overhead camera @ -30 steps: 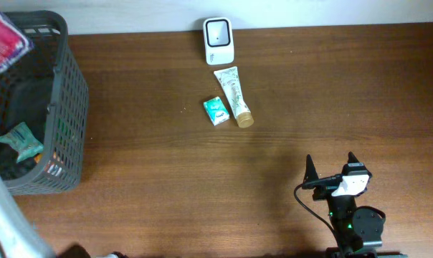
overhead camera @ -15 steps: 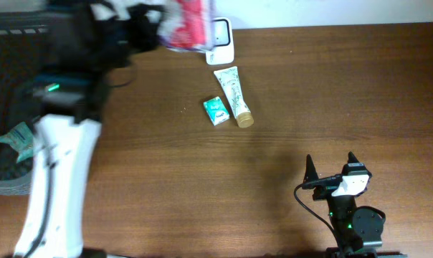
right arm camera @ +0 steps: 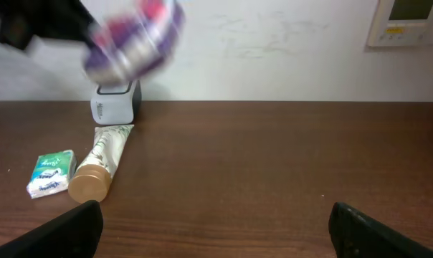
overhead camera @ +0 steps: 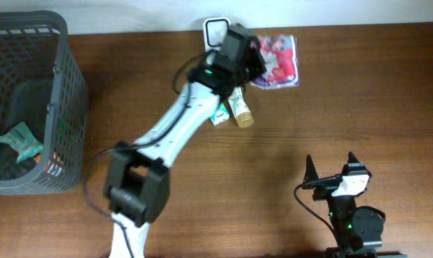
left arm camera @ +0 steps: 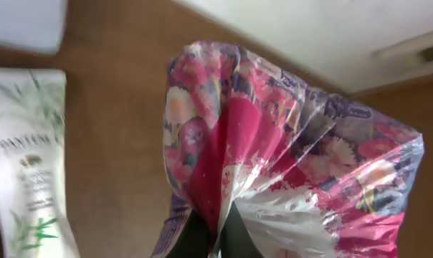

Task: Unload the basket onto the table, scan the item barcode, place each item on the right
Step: 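Hold the red-purple pack under the scanner, then place it right of the tube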

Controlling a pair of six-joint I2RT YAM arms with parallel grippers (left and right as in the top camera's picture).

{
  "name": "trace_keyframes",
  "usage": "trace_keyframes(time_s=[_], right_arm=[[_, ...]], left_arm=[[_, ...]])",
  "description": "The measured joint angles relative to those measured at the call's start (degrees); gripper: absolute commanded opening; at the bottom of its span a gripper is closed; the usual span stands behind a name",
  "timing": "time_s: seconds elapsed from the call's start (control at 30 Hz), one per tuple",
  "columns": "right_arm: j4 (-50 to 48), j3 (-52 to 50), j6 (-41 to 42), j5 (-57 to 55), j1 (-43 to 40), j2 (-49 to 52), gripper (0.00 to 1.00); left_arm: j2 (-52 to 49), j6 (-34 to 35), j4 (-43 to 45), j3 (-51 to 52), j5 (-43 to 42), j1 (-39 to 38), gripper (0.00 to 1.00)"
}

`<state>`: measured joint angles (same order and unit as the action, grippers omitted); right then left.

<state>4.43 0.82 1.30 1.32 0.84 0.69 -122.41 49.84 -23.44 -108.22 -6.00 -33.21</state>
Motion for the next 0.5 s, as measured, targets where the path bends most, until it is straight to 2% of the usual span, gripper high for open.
trace_keyframes(time_s=[0.13,0.3,0.5], right_arm=[[0.0,0.0,0.0,0.0,0.0,0.0,0.99],[0.0,0.0,0.0,0.0,0.0,0.0,0.99],[0.0,0.0,0.0,0.0,0.0,0.0,0.99]], left_arm=[[-6.7,0.7,0.1,0.0,5.0,-2.9,0.06],[-11.5,0.8,-0.1,0.0,11.5,-5.0,0.02],[-12.1,1.0,-6.0,0.0,19.1,-5.0,0.14]])
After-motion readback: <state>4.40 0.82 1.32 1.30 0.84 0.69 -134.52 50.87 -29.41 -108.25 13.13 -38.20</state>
